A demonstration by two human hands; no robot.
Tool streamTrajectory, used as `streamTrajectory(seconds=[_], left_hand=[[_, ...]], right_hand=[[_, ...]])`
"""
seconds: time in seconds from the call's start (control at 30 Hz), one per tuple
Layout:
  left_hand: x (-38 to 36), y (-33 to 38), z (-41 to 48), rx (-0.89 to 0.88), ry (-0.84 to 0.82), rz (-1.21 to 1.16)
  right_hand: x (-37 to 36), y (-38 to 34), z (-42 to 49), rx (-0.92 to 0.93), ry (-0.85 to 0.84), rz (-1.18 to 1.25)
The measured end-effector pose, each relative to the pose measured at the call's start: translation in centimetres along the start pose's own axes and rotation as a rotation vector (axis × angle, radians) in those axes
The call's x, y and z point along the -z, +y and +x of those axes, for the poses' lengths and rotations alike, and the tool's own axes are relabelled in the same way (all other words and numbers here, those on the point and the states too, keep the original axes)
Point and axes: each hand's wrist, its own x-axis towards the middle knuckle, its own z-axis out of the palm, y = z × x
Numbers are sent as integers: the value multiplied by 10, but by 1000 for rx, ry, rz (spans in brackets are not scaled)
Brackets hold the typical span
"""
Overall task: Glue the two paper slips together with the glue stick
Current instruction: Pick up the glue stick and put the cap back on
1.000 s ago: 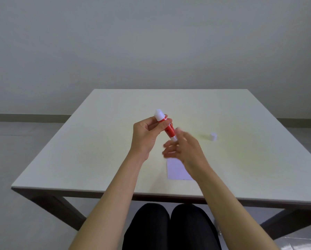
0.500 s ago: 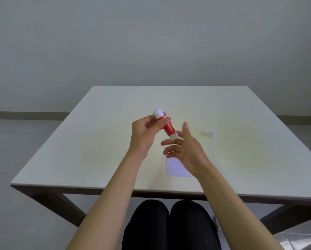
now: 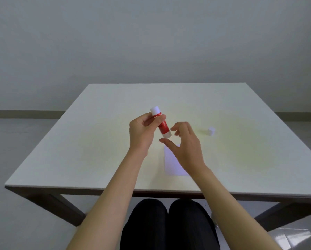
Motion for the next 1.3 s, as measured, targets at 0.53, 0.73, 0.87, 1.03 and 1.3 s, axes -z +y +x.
streamTrajectory(seconds=[0.53, 0.73, 0.87, 1.03, 1.3], left_hand=[[28, -19, 6, -296, -138, 637], [17, -12, -2, -302, -138, 591], [18, -9, -6, -343, -144, 625], [17, -6, -11, -506, -185, 778], [19, -4, -18, -513, -181, 811]], right_hand=[[41, 54, 30, -494, -13, 204], [28, -6, 26, -500, -7, 710], [24, -8, 23, -460, -52, 623], [20, -14, 21, -224, -86, 316], [22, -12, 25, -210, -283, 196]])
